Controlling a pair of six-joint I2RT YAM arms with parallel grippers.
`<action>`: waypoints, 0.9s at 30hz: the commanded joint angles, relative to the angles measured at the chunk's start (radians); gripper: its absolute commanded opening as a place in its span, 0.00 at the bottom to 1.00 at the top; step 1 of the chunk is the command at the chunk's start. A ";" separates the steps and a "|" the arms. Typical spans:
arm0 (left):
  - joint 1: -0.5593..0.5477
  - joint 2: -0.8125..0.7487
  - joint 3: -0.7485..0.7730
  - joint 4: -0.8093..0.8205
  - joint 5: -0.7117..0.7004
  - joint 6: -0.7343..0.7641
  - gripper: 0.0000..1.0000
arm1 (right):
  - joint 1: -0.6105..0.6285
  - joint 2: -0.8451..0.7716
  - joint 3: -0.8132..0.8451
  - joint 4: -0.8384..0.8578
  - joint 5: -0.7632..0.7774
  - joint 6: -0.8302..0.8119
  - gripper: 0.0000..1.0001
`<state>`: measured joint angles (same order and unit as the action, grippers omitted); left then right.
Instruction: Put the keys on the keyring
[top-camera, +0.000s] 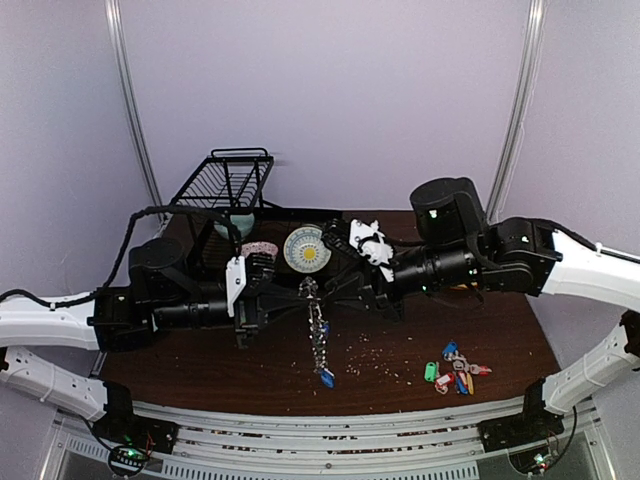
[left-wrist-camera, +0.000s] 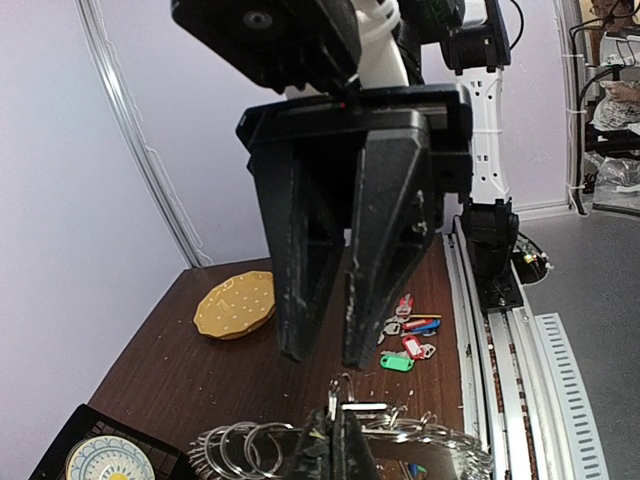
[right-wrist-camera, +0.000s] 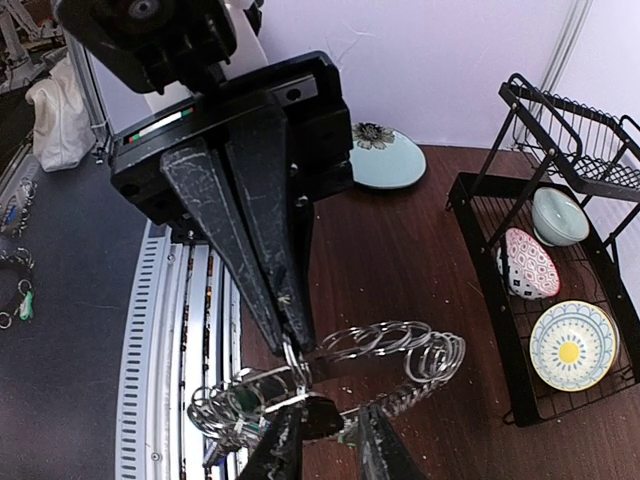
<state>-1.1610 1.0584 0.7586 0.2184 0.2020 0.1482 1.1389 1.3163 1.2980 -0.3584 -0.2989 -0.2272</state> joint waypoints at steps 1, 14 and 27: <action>0.003 -0.030 -0.002 0.116 0.014 0.012 0.00 | 0.003 -0.029 -0.046 0.133 -0.069 0.067 0.20; 0.003 -0.091 -0.062 0.203 0.055 0.016 0.00 | 0.001 0.022 -0.049 0.143 -0.114 0.084 0.00; 0.003 -0.093 -0.068 0.216 0.066 0.011 0.00 | 0.002 0.027 -0.066 0.193 -0.147 0.088 0.00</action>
<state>-1.1599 0.9863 0.6880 0.3214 0.2474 0.1520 1.1393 1.3479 1.2499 -0.2211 -0.4213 -0.1490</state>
